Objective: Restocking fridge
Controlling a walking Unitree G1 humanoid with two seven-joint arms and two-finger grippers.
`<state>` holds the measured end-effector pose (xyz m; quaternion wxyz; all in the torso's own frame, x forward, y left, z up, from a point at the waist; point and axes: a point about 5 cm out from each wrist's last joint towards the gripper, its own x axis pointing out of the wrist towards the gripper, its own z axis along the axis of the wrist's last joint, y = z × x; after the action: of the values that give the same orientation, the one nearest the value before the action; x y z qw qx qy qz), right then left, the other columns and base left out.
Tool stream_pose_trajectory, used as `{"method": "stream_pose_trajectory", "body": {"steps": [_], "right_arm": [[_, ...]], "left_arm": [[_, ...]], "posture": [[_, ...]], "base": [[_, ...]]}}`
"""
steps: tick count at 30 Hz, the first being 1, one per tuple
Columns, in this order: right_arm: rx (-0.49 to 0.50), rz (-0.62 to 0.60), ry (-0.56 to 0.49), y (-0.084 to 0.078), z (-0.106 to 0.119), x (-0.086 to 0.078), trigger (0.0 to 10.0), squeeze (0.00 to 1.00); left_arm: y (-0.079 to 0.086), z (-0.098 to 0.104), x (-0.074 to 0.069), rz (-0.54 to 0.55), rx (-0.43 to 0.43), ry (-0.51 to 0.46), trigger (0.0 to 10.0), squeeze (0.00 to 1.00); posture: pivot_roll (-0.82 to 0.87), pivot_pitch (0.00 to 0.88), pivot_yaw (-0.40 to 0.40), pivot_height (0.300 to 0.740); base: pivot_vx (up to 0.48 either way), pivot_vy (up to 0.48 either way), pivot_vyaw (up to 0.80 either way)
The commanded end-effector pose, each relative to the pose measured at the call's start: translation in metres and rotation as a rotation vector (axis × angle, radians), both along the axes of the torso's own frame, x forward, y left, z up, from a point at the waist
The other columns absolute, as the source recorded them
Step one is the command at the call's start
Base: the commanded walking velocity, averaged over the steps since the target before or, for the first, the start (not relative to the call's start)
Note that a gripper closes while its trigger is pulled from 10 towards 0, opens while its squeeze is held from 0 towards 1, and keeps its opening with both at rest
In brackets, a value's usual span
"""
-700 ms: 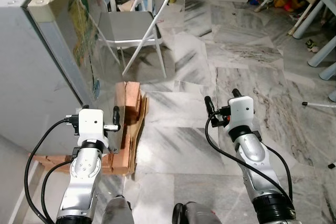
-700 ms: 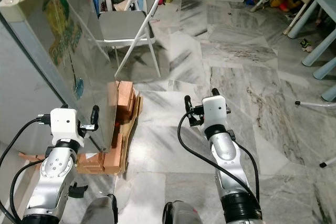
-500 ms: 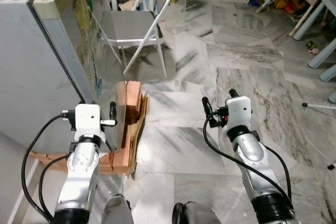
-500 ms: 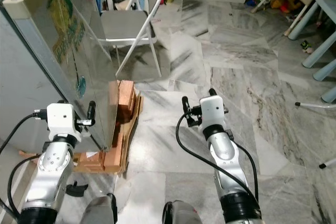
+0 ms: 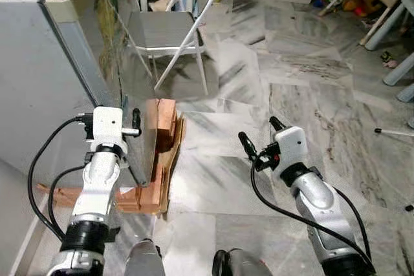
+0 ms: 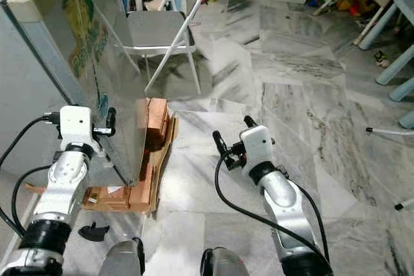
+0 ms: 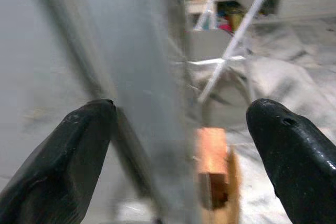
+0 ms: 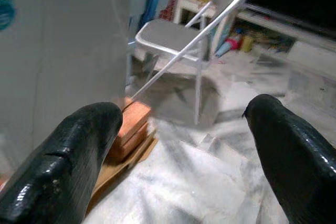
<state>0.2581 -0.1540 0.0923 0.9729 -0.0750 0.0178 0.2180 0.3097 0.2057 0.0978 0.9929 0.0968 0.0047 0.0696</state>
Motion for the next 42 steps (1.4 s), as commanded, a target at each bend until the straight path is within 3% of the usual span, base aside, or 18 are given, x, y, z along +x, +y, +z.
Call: {"method": "stream_pose_trajectory", "body": {"steps": [1, 4, 19, 31, 38, 42], "right_arm": [[0.013, 0.045, 0.027, 0.000, 0.001, -0.003, 10.0, 0.00], [0.010, 0.133, 0.024, 0.006, 0.003, -0.010, 10.0, 0.00], [0.009, 0.120, 0.046, 0.011, 0.000, -0.010, 10.0, 0.00], [-0.020, 0.121, 0.066, 0.010, -0.004, -0.013, 10.0, 0.00], [-0.024, 0.125, 0.072, 0.011, -0.005, -0.013, 10.0, 0.00], [-0.026, 0.135, 0.075, 0.014, -0.006, -0.011, 10.0, 0.00]], "left_arm": [[0.005, 0.002, 0.002, 0.026, 0.007, -0.007, 10.0, 0.00], [0.003, -0.001, 0.002, 0.032, 0.004, -0.003, 10.0, 0.00], [-0.013, -0.004, 0.005, -0.023, -0.042, -0.013, 10.0, 0.00], [-0.027, 0.002, 0.016, -0.076, -0.072, -0.029, 10.0, 0.00], [-0.046, 0.007, 0.014, -0.202, -0.095, -0.032, 10.0, 0.00], [-0.050, 0.002, 0.012, -0.212, -0.093, -0.021, 10.0, 0.00]], "posture": [[0.04, 0.108, -0.067, 0.740], [0.04, 0.110, -0.066, 0.740], [0.04, 0.114, -0.066, 0.740], [0.03, 0.115, -0.064, 0.740], [0.03, 0.115, -0.062, 0.740], [0.04, 0.115, -0.061, 0.740]], "base": [[0.000, 0.000, 0.00], [0.000, 0.000, 0.00], [0.000, 0.000, 0.14], [0.000, 0.000, 0.00], [0.000, 0.000, 0.00], [0.000, 0.000, 0.00]]}}
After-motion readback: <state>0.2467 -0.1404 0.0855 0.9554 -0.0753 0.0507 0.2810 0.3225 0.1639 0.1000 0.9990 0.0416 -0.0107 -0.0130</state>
